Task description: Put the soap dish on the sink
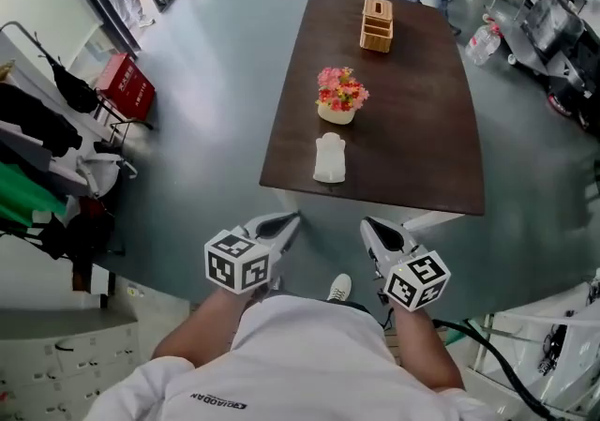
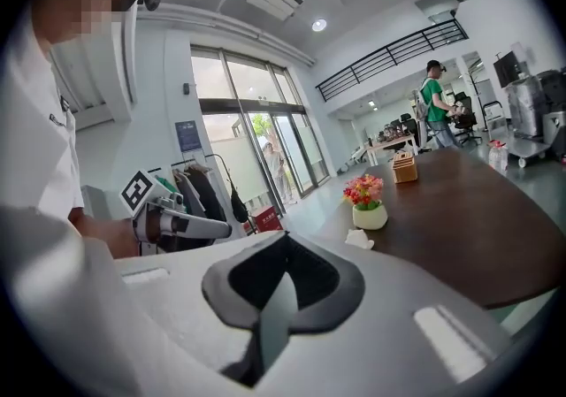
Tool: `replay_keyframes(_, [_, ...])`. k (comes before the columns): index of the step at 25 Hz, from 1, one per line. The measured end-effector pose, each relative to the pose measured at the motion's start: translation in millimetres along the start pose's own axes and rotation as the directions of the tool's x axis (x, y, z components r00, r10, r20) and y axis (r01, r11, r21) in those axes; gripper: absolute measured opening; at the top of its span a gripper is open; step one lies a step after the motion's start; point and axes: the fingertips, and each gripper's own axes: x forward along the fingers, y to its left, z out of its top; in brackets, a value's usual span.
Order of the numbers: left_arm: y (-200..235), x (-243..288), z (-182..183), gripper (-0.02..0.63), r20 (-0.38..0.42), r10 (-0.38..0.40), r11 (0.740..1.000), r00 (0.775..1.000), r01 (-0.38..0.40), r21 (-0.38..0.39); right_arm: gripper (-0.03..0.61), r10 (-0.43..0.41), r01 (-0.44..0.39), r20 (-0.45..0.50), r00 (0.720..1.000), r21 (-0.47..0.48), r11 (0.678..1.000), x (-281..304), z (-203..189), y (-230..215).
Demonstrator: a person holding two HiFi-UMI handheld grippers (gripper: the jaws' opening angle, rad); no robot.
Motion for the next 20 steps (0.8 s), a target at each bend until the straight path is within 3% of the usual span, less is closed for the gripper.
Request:
replay_keyframes(9, [33.2, -10.2, 14.4, 0.003, -0.016, -0.077, 0.996, 0.997, 0.078, 0.044, 0.001, -0.098, 0.098, -0.007, 0.995, -0.019, 0.995, 27.4, 3.4, 19.7])
replay_keyframes(20, [34.7, -6.6, 25.1, 0.003, 0.017, -0.095, 0.995, 0.995, 0.094, 0.037, 0.001, -0.106, 0.105, -0.031, 0.994, -0.055, 0.993, 32.1, 3.8, 22.9])
